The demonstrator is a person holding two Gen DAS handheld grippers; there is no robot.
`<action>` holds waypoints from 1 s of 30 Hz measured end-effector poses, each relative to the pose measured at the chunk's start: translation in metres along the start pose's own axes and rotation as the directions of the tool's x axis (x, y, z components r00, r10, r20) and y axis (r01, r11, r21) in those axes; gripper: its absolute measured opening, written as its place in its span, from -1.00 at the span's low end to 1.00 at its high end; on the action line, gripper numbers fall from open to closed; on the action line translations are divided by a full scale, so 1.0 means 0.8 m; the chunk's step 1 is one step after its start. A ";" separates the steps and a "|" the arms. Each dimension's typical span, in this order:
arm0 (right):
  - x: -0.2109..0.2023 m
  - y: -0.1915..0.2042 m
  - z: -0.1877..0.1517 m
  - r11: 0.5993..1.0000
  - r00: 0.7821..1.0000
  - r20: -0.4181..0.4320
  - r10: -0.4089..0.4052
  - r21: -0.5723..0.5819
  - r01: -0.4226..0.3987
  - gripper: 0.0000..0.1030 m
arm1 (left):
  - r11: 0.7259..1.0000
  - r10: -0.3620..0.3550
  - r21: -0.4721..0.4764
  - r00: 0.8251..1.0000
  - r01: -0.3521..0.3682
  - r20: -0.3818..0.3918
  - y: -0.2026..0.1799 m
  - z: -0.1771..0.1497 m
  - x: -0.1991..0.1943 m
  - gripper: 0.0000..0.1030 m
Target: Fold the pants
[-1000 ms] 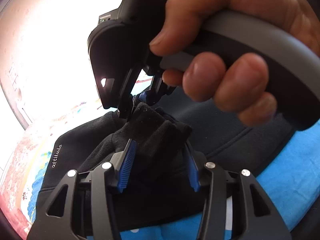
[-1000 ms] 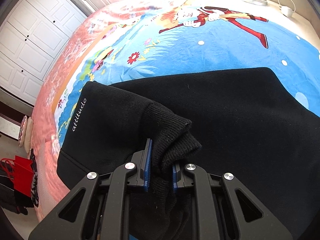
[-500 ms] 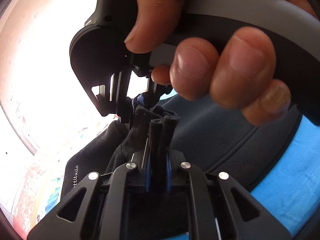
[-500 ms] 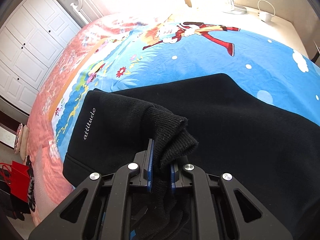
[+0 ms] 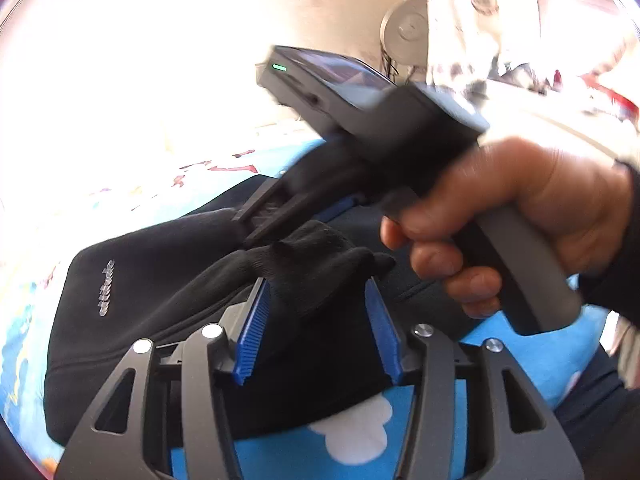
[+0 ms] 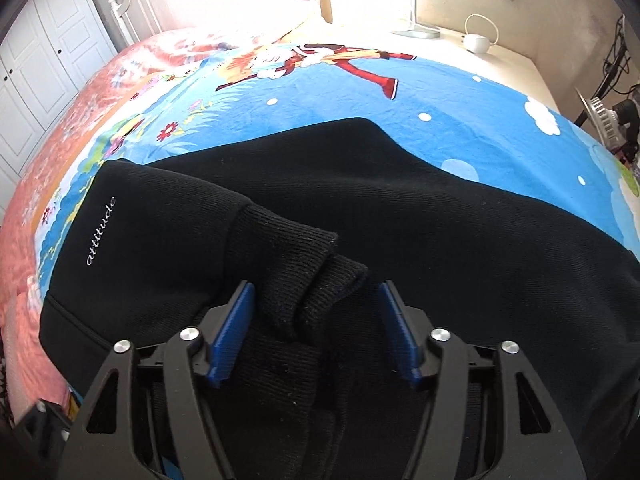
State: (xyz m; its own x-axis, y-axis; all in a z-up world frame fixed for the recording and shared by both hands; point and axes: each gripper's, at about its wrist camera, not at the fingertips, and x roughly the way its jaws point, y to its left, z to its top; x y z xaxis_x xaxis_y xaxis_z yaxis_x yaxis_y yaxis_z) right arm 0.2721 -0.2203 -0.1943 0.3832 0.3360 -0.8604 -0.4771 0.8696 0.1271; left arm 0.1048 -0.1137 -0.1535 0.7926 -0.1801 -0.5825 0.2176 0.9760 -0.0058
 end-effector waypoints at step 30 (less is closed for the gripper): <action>-0.023 0.086 -0.090 0.984 0.979 0.130 -0.160 -0.061 0.169 0.78 | 0.937 0.119 -0.295 0.967 -0.185 -0.227 0.171 0.011 -0.004 -0.31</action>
State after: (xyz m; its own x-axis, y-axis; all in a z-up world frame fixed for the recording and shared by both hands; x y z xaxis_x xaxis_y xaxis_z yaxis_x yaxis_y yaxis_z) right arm 0.1751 -0.1932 -0.2053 0.5542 0.2370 -0.7979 -0.4532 0.8900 -0.0504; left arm 0.1371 0.0197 -0.1452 0.6627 -0.0300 -0.7483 -0.1106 0.9843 -0.1375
